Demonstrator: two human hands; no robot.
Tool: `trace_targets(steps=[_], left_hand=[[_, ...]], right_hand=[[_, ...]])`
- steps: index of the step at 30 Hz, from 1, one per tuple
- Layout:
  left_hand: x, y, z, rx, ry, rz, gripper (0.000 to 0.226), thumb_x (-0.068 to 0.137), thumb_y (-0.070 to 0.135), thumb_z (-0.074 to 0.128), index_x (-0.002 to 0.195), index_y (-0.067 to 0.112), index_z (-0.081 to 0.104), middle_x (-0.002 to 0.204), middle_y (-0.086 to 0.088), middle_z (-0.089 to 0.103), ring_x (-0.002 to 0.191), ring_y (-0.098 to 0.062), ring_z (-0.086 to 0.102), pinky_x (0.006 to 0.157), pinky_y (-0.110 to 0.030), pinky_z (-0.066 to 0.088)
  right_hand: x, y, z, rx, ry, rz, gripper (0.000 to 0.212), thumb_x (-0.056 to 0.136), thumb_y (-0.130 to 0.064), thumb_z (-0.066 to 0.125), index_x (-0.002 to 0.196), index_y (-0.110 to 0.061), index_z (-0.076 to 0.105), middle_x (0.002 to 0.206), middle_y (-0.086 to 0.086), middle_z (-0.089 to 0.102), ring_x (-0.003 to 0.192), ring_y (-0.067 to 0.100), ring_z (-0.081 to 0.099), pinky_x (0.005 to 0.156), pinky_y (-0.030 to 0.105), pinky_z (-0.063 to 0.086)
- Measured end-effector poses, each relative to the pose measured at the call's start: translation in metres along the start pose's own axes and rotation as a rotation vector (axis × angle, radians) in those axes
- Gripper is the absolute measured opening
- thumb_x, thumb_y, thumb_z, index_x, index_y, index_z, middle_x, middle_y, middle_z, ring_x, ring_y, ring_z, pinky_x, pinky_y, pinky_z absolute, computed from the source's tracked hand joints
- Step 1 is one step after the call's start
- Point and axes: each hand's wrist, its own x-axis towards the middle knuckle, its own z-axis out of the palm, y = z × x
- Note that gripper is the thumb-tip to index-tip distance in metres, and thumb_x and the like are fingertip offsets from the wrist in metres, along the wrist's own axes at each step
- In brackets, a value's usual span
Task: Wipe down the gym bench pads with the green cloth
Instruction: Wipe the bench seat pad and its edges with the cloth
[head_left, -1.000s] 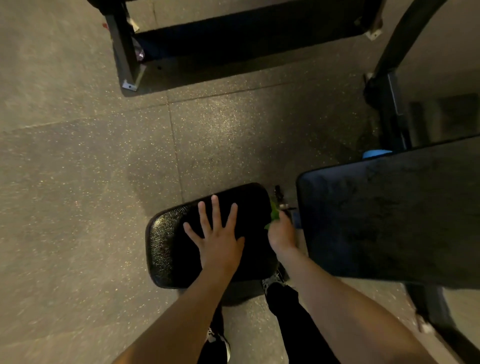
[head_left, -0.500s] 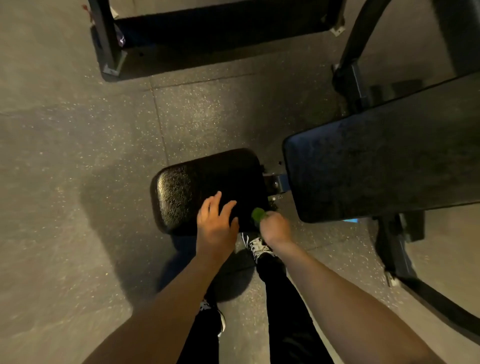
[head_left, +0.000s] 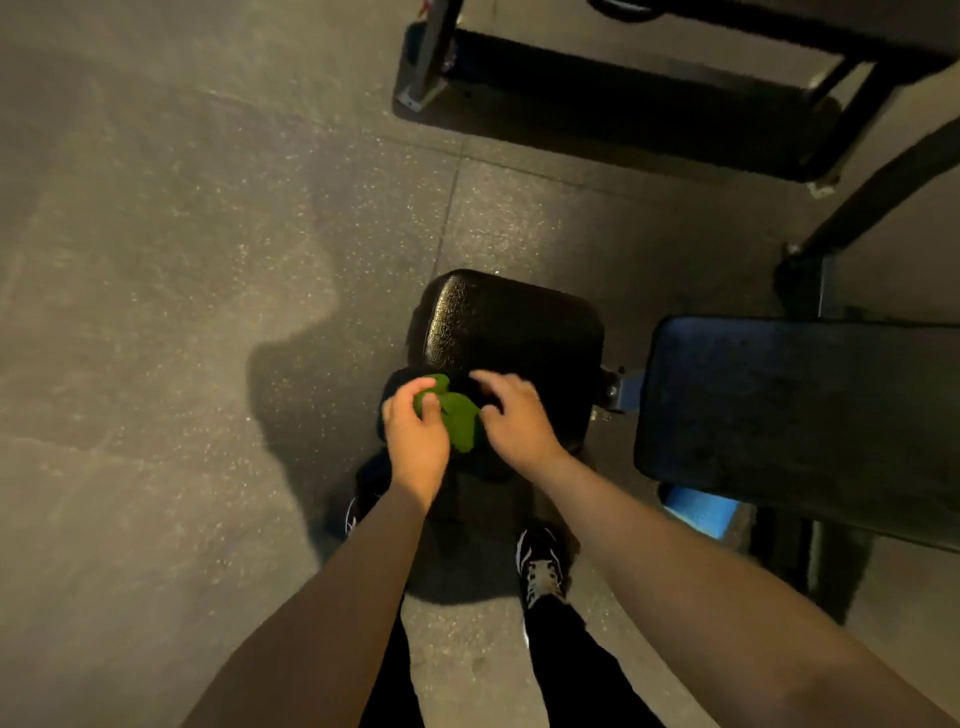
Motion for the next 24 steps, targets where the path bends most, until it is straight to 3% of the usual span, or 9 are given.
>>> trace_targets(steps=[2,5,8,11,13,18,24], left_hand=[[0.000,-0.002,0.004,-0.117,0.212,-0.066,0.028,0.104,0.020,0.049,0.132,0.025,0.055,0.132,-0.002,0.043,0.114,-0.011,0.050,0.106,-0.029,0.040],[0.011,-0.001,0.027,-0.244,0.262,-0.140,0.042,0.104,0.024,0.049,0.147,0.023,0.044,0.143,-0.005,0.039,0.124,-0.014,0.045,0.109,-0.030,0.037],[0.018,-0.007,0.056,-0.328,0.313,-0.151,0.043,0.105,0.029,0.046,0.148,0.026,0.042,0.145,-0.004,0.047,0.129,-0.018,0.048,0.114,-0.040,0.038],[0.012,-0.014,0.077,-0.419,0.384,-0.150,0.042,0.106,0.029,0.044,0.148,0.023,0.041,0.140,-0.002,0.053,0.125,-0.014,0.051,0.107,-0.030,0.040],[0.009,-0.023,0.092,-0.445,0.418,-0.143,0.042,0.107,0.027,0.042,0.149,0.022,0.041,0.139,-0.001,0.055,0.126,-0.013,0.052,0.107,-0.030,0.040],[0.000,-0.046,0.123,-0.367,0.397,-0.244,0.039,0.108,0.021,0.038,0.145,0.018,0.046,0.132,-0.004,0.061,0.122,-0.019,0.057,0.110,-0.039,0.044],[-0.017,-0.072,0.162,-0.308,0.313,-0.341,0.041,0.103,0.012,0.041,0.142,0.020,0.051,0.130,-0.004,0.062,0.120,-0.021,0.059,0.109,-0.044,0.046]], right_hand=[[0.006,0.018,-0.004,-0.187,0.083,-0.039,0.058,0.093,-0.006,0.051,0.149,-0.020,0.043,0.146,0.006,0.044,0.137,0.022,0.033,0.115,0.029,0.026],[0.016,0.044,-0.004,-0.416,0.037,-0.078,0.065,0.097,-0.012,0.049,0.156,-0.027,0.026,0.162,0.004,0.022,0.149,0.026,0.015,0.122,0.040,0.021],[0.020,0.065,0.002,-0.430,-0.026,-0.121,0.073,0.099,-0.008,0.048,0.157,-0.035,0.013,0.166,-0.002,0.006,0.152,0.025,0.004,0.122,0.040,0.020],[0.020,0.086,0.004,-0.444,-0.006,-0.198,0.083,0.097,-0.001,0.049,0.157,-0.037,0.006,0.166,-0.007,-0.002,0.152,0.020,-0.001,0.117,0.030,0.021],[0.020,0.103,0.004,-0.436,0.010,-0.243,0.081,0.098,-0.003,0.049,0.158,-0.036,0.006,0.166,-0.006,-0.004,0.152,0.017,-0.004,0.114,0.025,0.020],[0.016,0.138,0.006,-0.405,0.131,-0.208,0.063,0.104,-0.026,0.046,0.158,-0.029,0.014,0.166,0.001,0.005,0.153,0.020,0.000,0.121,0.036,0.019],[0.015,0.169,0.003,-0.354,0.148,-0.241,0.063,0.104,-0.015,0.045,0.158,-0.032,0.016,0.166,-0.004,0.007,0.153,0.015,-0.001,0.114,0.024,0.014]])
